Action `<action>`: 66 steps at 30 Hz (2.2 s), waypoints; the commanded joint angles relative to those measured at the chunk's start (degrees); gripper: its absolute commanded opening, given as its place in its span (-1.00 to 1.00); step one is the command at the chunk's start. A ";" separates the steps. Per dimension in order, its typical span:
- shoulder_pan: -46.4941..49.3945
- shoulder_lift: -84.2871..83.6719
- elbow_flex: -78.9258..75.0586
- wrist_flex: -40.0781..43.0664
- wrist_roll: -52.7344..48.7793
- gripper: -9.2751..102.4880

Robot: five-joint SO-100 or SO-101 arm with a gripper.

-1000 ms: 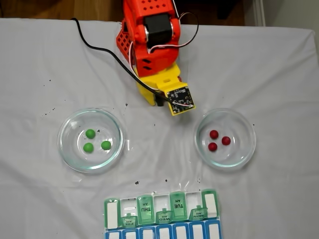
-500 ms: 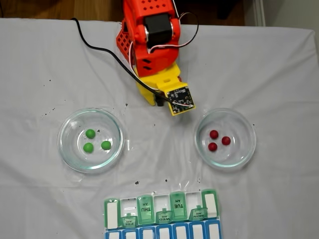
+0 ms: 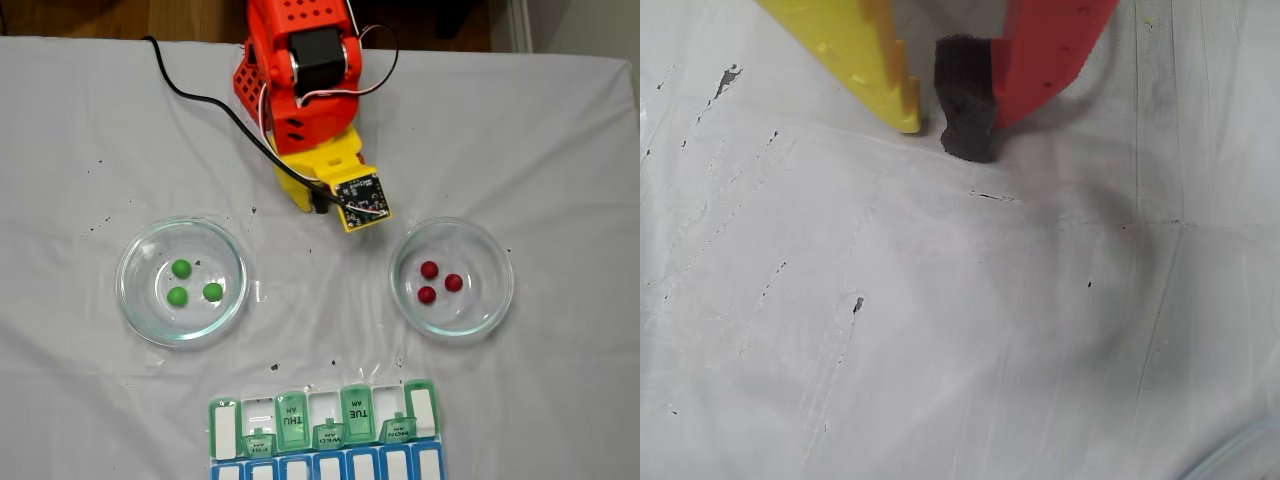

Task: Sort medicines into box.

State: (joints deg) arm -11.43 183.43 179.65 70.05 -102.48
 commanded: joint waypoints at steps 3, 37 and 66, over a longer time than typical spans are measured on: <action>0.18 0.26 -1.23 0.26 -0.26 -0.73; -3.25 0.18 -1.32 -0.70 7.03 -0.79; -18.02 -41.22 -67.24 7.56 52.91 -0.84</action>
State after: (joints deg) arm -24.70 147.66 123.22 75.67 -55.90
